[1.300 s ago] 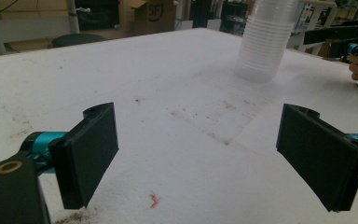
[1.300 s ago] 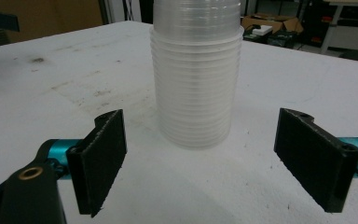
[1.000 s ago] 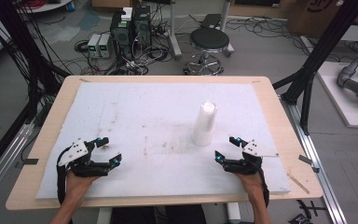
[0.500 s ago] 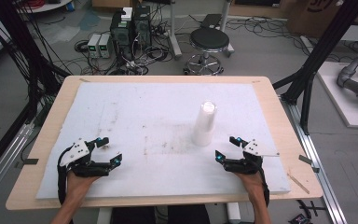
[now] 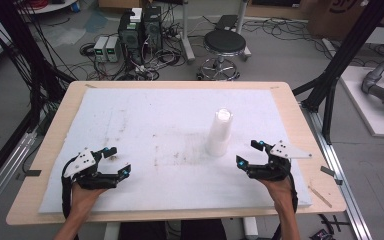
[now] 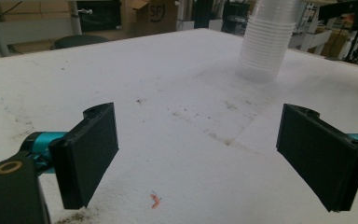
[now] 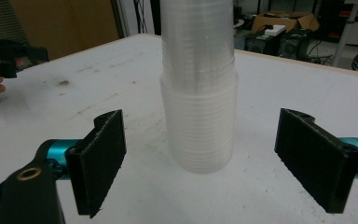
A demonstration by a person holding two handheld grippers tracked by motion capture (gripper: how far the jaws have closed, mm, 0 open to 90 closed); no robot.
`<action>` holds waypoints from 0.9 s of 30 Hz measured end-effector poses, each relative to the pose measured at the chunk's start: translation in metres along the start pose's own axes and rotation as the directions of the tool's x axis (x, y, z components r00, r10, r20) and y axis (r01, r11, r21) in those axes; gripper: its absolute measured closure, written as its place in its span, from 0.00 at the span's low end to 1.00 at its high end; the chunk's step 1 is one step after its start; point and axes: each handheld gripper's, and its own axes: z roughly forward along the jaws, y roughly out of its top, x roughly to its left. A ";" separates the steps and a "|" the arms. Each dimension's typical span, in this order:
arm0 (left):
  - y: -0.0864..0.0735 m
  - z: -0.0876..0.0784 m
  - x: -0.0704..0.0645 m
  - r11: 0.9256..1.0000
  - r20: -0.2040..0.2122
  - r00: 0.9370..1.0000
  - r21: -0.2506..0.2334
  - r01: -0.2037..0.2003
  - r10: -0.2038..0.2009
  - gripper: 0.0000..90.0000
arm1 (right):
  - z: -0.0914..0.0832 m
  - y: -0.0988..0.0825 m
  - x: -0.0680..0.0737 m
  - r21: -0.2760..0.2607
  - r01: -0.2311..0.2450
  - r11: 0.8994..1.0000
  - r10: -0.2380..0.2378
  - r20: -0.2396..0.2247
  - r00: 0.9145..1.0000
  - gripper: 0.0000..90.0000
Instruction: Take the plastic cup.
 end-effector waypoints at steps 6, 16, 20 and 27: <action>0.000 0.000 0.000 1.000 -0.001 1.000 0.006 0.000 0.000 0.14 | -0.006 0.030 0.000 0.015 0.033 0.999 -0.033 0.004 0.999 0.18; 0.000 0.001 0.000 1.000 0.001 1.000 0.007 0.000 0.000 0.14 | -0.010 0.079 -0.003 0.059 0.070 0.996 -0.070 -0.015 0.997 0.18; 0.000 0.001 0.000 1.000 0.000 1.000 0.006 0.002 -0.002 0.14 | -0.006 0.093 -0.003 0.087 0.085 0.993 -0.083 -0.026 0.996 0.18; 0.000 0.001 0.000 1.000 0.000 1.000 0.012 -0.003 0.003 0.14 | 0.009 0.123 -0.005 0.178 0.129 0.976 -0.118 -0.067 0.991 0.16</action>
